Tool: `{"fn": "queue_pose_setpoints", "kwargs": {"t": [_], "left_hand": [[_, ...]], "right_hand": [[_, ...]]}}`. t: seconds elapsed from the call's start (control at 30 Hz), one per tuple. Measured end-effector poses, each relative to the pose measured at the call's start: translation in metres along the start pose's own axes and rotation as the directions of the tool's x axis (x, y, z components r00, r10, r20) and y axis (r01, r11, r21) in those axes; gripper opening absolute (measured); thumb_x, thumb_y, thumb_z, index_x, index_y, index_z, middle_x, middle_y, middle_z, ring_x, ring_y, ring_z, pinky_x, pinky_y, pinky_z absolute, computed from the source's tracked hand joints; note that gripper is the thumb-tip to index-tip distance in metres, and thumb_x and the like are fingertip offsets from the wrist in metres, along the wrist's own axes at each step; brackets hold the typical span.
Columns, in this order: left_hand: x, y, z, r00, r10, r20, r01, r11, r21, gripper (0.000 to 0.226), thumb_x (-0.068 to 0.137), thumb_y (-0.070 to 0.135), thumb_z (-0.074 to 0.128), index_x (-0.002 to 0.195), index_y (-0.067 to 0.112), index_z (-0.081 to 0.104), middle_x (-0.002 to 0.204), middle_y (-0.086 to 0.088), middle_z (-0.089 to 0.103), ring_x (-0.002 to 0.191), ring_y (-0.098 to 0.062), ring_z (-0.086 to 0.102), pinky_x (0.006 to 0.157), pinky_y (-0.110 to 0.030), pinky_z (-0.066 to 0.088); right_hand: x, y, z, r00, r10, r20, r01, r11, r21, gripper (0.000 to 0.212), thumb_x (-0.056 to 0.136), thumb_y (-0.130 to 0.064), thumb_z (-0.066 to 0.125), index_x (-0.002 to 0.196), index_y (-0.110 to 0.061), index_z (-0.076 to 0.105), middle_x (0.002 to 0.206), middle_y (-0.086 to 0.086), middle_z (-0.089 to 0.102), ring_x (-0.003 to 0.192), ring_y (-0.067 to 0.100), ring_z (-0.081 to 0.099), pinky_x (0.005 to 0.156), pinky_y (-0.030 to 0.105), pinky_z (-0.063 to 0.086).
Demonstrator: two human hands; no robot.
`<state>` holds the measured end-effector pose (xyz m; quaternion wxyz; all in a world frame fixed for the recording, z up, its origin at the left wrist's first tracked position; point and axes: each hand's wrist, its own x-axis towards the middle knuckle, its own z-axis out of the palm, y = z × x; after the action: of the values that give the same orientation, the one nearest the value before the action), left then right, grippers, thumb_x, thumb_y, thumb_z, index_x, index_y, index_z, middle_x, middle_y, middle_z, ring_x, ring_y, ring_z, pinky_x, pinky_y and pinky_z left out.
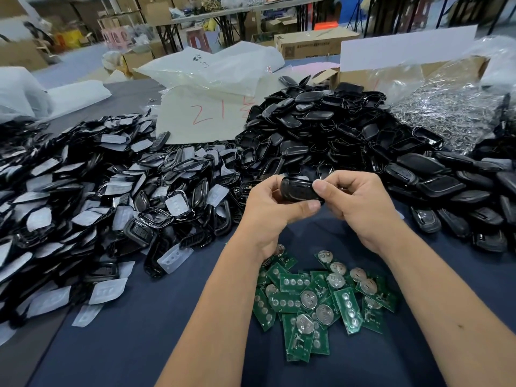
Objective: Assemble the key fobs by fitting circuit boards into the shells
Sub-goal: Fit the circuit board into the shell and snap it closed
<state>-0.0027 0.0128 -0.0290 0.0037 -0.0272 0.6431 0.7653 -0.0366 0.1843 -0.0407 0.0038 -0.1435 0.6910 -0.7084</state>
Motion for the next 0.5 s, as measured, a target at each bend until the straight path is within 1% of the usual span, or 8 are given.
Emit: {"fn": "queue_pose_setpoints", "kwargs": {"t": [0.07, 0.13, 0.2, 0.27, 0.33, 0.43, 0.47, 0.5], "left_hand": [[-0.0003, 0.0006, 0.0004, 1.0, -0.009, 0.014, 0.01, 1.0, -0.028, 0.042, 0.072, -0.011, 0.085, 0.109, -0.001, 0.066, 0.112, -0.032, 0.07, 0.104, -0.04, 0.071, 0.099, -0.06, 0.055], [-0.0005, 0.0008, 0.0006, 1.0, -0.014, 0.024, 0.016, 0.998, -0.054, 0.042, 0.074, -0.012, 0.083, 0.112, -0.007, 0.064, 0.104, -0.023, 0.072, 0.098, -0.034, 0.073, 0.096, -0.055, 0.058], [-0.0011, 0.0005, 0.0002, 0.999, -0.018, 0.027, 0.02, 0.997, -0.078, 0.044, 0.074, -0.012, 0.082, 0.113, -0.011, 0.062, 0.101, -0.019, 0.073, 0.095, -0.032, 0.074, 0.092, -0.048, 0.061], [-0.0018, 0.0001, -0.0004, 0.999, -0.016, 0.029, 0.018, 0.995, -0.096, 0.043, 0.074, -0.012, 0.081, 0.114, -0.011, 0.063, 0.1, -0.018, 0.075, 0.094, -0.031, 0.076, 0.086, -0.041, 0.063], [-0.003, 0.001, 0.0004, 0.999, 0.003, 0.033, 0.0, 0.995, -0.096, 0.041, 0.075, -0.01, 0.082, 0.112, -0.009, 0.064, 0.102, -0.019, 0.076, 0.094, -0.031, 0.076, 0.082, -0.037, 0.063], [-0.003, 0.0033, 0.0002, 0.996, 0.083, 0.035, -0.081, 0.995, -0.053, 0.033, 0.076, -0.005, 0.085, 0.103, 0.005, 0.07, 0.1, -0.02, 0.076, 0.091, -0.029, 0.076, 0.078, -0.035, 0.063], [-0.003, 0.0049, -0.0005, 0.993, 0.106, 0.049, -0.103, 0.993, -0.057, 0.032, 0.077, -0.004, 0.085, 0.103, 0.01, 0.072, 0.099, -0.016, 0.076, 0.089, -0.027, 0.076, 0.076, -0.033, 0.062], [-0.0029, 0.0068, -0.0014, 0.99, 0.117, 0.072, -0.112, 0.99, -0.08, 0.033, 0.079, -0.003, 0.084, 0.106, 0.013, 0.073, 0.099, -0.012, 0.076, 0.088, -0.024, 0.076, 0.075, -0.031, 0.062]], "right_hand": [[-0.0006, -0.0016, 0.0016, 1.0, -0.013, -0.002, 0.013, 1.0, -0.005, 0.026, 0.088, -0.036, 0.075, 0.07, -0.017, 0.072, 0.051, -0.005, 0.042, 0.047, 0.013, 0.028, 0.046, 0.023, 0.025], [-0.0008, -0.0023, 0.0038, 1.0, -0.027, -0.008, 0.027, 1.0, -0.001, 0.028, 0.088, -0.036, 0.074, 0.069, -0.016, 0.07, 0.051, -0.007, 0.041, 0.046, 0.01, 0.028, 0.046, 0.021, 0.026], [-0.0015, -0.003, 0.0063, 1.0, -0.027, -0.012, 0.027, 1.0, 0.008, 0.029, 0.09, -0.034, 0.074, 0.068, -0.016, 0.069, 0.05, -0.007, 0.041, 0.046, 0.009, 0.028, 0.045, 0.021, 0.026], [-0.0022, -0.0028, 0.0074, 1.0, -0.015, -0.015, 0.016, 1.0, 0.01, 0.031, 0.094, -0.031, 0.075, 0.068, -0.015, 0.069, 0.05, -0.007, 0.039, 0.045, 0.009, 0.027, 0.045, 0.023, 0.025], [-0.003, -0.0042, 0.0076, 1.0, 0.019, -0.01, -0.018, 0.999, 0.037, 0.033, 0.094, -0.032, 0.074, 0.068, -0.014, 0.068, 0.051, -0.006, 0.037, 0.044, 0.009, 0.026, 0.044, 0.023, 0.024], [-0.0029, -0.0079, 0.0086, 0.99, 0.136, 0.048, -0.143, 0.968, 0.207, 0.037, 0.087, -0.036, 0.073, 0.075, -0.002, 0.064, 0.058, 0.0, 0.035, 0.044, 0.009, 0.024, 0.043, 0.022, 0.021], [-0.0027, -0.009, 0.0089, 0.98, 0.186, 0.071, -0.198, 0.941, 0.273, 0.038, 0.087, -0.036, 0.073, 0.08, 0.001, 0.064, 0.061, 0.002, 0.037, 0.044, 0.008, 0.025, 0.043, 0.021, 0.021], [-0.0026, -0.0099, 0.0084, 0.968, 0.235, 0.093, -0.253, 0.909, 0.333, 0.036, 0.086, -0.035, 0.073, 0.08, 0.0, 0.065, 0.063, 0.002, 0.039, 0.043, 0.007, 0.028, 0.042, 0.02, 0.022]]}}
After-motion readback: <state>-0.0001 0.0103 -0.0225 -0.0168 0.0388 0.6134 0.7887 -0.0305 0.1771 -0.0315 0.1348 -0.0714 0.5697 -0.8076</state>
